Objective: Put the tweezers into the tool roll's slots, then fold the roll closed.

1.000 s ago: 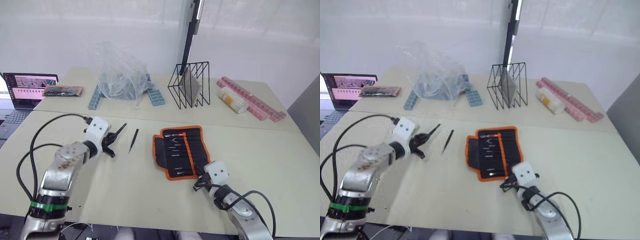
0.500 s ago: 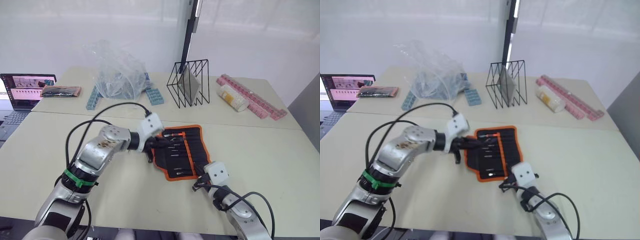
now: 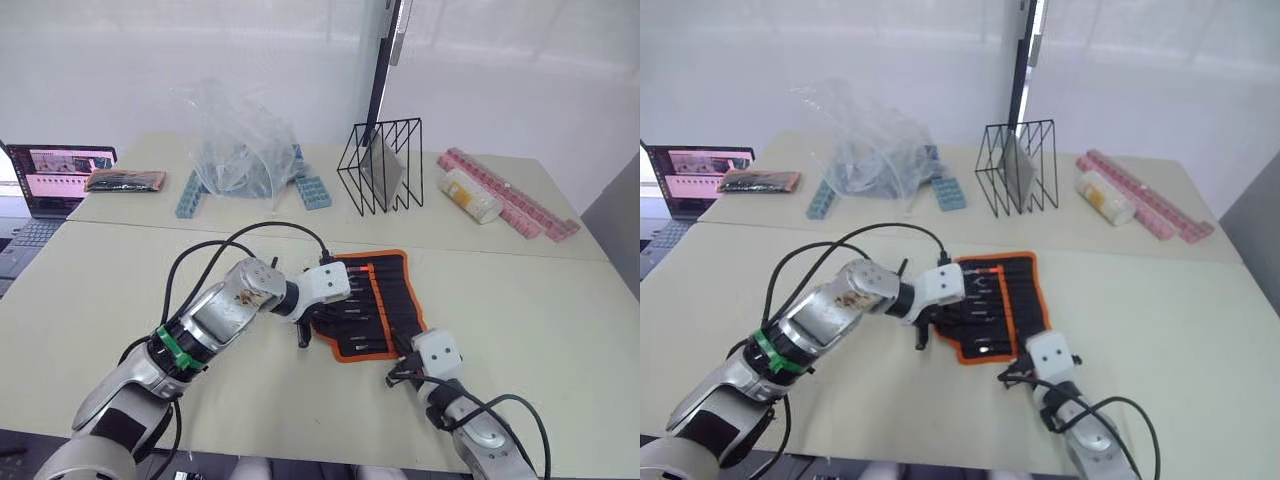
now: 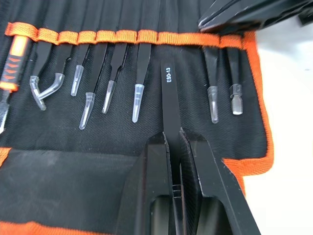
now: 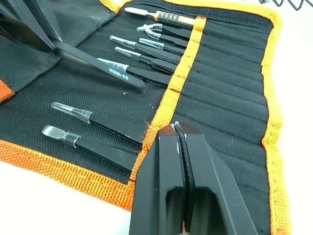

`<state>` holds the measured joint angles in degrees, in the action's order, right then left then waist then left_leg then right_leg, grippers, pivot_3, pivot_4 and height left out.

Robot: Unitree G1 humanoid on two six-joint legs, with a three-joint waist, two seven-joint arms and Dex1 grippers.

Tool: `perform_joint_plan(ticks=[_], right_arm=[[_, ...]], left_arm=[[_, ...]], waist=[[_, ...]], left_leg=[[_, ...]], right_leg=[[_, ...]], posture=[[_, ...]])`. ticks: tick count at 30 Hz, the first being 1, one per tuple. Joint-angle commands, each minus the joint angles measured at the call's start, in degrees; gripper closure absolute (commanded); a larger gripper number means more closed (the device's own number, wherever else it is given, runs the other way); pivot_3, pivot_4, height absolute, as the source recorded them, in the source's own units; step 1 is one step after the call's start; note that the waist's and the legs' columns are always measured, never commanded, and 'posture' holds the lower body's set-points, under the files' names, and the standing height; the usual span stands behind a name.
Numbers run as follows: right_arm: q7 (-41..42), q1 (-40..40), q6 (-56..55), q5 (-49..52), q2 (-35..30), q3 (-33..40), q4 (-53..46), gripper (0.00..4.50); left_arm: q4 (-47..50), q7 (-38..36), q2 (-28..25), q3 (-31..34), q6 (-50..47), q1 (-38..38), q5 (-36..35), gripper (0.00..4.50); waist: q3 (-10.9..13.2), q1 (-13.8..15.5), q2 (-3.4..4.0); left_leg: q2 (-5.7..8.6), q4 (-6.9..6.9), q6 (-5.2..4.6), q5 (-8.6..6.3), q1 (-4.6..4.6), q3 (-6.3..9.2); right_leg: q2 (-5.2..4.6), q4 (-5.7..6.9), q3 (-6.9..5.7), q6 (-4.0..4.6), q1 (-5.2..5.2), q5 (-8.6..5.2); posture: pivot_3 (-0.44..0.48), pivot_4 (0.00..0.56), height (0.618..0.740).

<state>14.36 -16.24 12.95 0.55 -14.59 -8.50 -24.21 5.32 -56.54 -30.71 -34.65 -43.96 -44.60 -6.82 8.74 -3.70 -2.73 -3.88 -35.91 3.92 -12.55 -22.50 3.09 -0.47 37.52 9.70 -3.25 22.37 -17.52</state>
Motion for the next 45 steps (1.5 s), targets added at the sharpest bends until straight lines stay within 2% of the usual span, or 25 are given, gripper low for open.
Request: perform_joint_plan(ticks=[1, 30, 45], right_arm=[[0.1, -2.5, 3.6, -0.9, 0.0, -1.5, 2.9, 4.5], [-0.8, -3.7, 3.6, -1.2, 0.9, -2.1, 2.4, 4.5], [-0.4, -3.6, 3.8, -1.5, 0.8, -2.4, 2.3, 4.5]], left_arm=[[-0.3, -1.4, 0.9, -1.0, 0.9, -2.0, 1.6, 4.47], [-11.9, -4.0, 9.7, -3.1, 6.5, -6.9, 9.3, 4.47], [-24.3, -0.4, 19.6, -3.1, 15.6, -7.1, 14.0, 4.47]], waist=[[0.0, 0.0, 0.0], [0.0, 0.3, 0.0], [0.0, 0.5, -0.02]], left_leg=[[0.0, 0.0, 0.0, 0.0, 0.0, 0.0], [0.01, -0.09, -0.01, 0.0, 0.02, 0.01], [0.02, -0.16, -0.01, 0.0, 0.06, 0.01]], right_leg=[[0.0, 0.0, 0.0, 0.0, 0.0, 0.0], [0.0, 0.09, 0.0, -0.01, -0.06, 0.0], [0.01, 0.12, 0.0, -0.02, -0.14, 0.01]], posture=[[0.0, 0.15, 0.72], [0.0, 0.15, 0.72], [0.0, 0.15, 0.72]])
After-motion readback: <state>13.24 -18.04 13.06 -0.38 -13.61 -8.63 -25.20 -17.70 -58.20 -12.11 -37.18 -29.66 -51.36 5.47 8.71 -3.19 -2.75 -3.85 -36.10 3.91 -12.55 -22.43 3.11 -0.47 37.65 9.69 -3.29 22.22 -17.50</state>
